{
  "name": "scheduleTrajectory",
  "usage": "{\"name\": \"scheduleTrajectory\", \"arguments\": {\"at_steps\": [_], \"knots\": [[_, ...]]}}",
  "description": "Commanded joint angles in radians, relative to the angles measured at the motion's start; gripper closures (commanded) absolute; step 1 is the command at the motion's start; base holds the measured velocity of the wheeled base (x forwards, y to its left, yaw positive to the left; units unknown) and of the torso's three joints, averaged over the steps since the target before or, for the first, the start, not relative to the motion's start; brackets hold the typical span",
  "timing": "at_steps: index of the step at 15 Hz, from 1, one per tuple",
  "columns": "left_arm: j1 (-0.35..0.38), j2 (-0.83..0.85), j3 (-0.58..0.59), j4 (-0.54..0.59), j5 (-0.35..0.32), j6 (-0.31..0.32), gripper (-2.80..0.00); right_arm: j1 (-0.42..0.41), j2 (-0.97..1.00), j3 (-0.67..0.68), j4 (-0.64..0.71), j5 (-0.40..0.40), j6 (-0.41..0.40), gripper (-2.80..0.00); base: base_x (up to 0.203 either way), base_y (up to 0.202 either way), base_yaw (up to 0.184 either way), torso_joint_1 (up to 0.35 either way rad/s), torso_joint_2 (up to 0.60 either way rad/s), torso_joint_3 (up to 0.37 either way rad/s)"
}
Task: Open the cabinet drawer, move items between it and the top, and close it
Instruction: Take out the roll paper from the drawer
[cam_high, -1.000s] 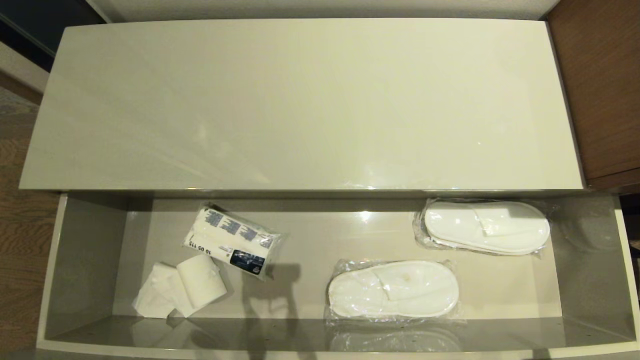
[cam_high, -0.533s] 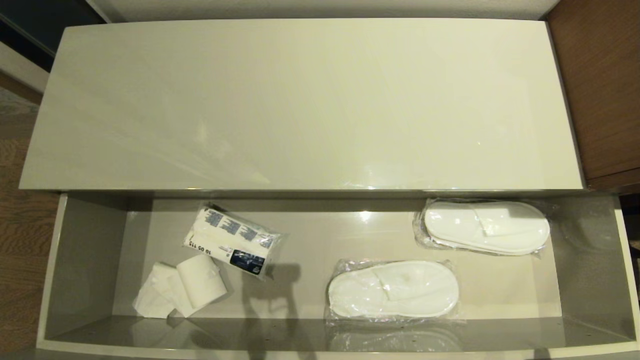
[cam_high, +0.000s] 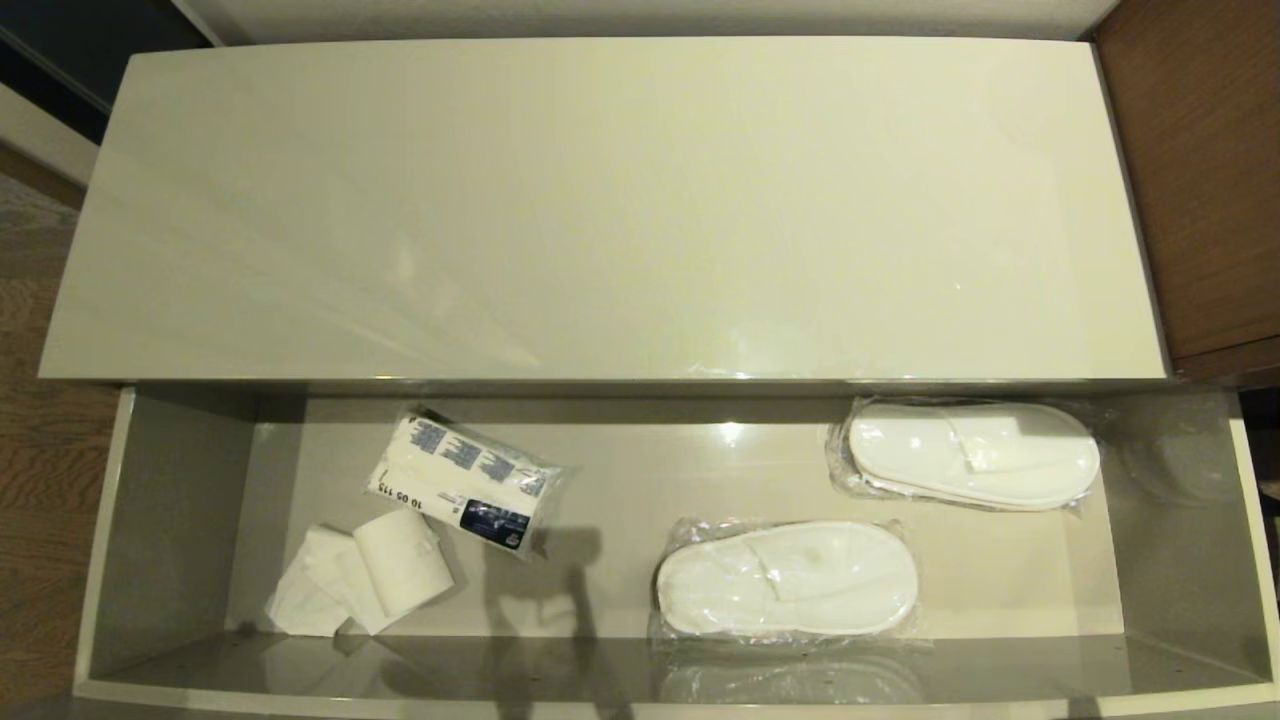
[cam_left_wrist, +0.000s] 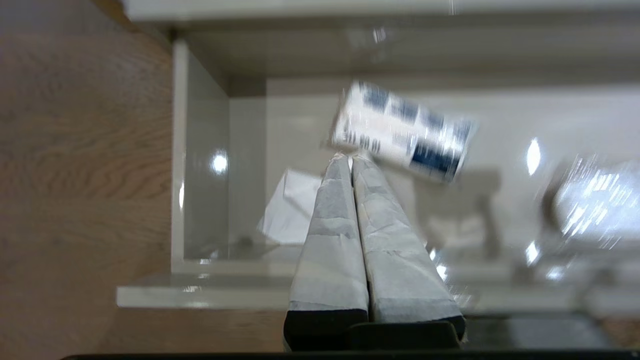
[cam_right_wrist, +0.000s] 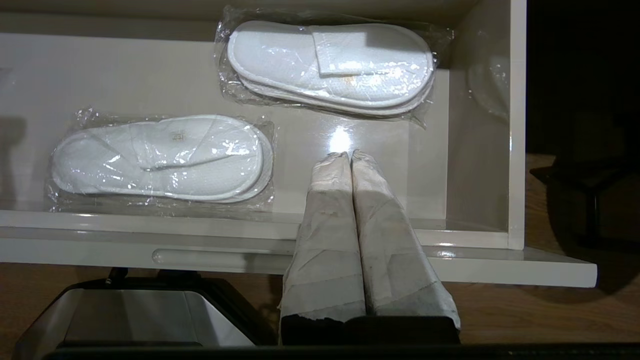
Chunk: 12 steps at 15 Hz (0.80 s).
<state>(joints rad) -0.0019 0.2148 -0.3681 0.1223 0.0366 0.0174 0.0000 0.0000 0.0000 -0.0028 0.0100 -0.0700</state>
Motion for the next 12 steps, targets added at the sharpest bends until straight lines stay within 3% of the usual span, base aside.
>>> {"name": "scheduleTrajectory", "arguments": {"at_steps": [1,5,8,10,12], "knots": [[0.001,0.288,-0.245,0.112,0.016,-0.098,0.00,0.000,0.002,0.002,0.000,0.001,-0.001,0.00,0.000,0.000,0.000,0.000,0.00,0.000],[0.028,0.560,-0.276,0.313,0.027,-0.349,0.00,0.002,0.002,0.002,0.000,0.001,0.012,0.00,0.000,0.000,0.000,0.000,0.00,0.000],[0.039,0.598,-0.264,0.447,0.003,-0.399,0.00,0.000,0.002,0.002,0.000,-0.001,0.013,0.00,0.000,0.000,0.000,0.000,0.00,0.000],[0.039,0.613,-0.255,0.428,0.001,-0.420,0.00,0.001,0.002,0.002,0.000,-0.001,0.013,0.00,0.000,0.000,0.000,0.000,0.00,0.000],[0.040,0.684,-0.216,0.278,-0.008,-0.491,0.00,0.000,0.002,0.002,0.000,-0.001,0.013,0.00,0.000,0.000,0.000,0.000,0.00,0.000]]}}
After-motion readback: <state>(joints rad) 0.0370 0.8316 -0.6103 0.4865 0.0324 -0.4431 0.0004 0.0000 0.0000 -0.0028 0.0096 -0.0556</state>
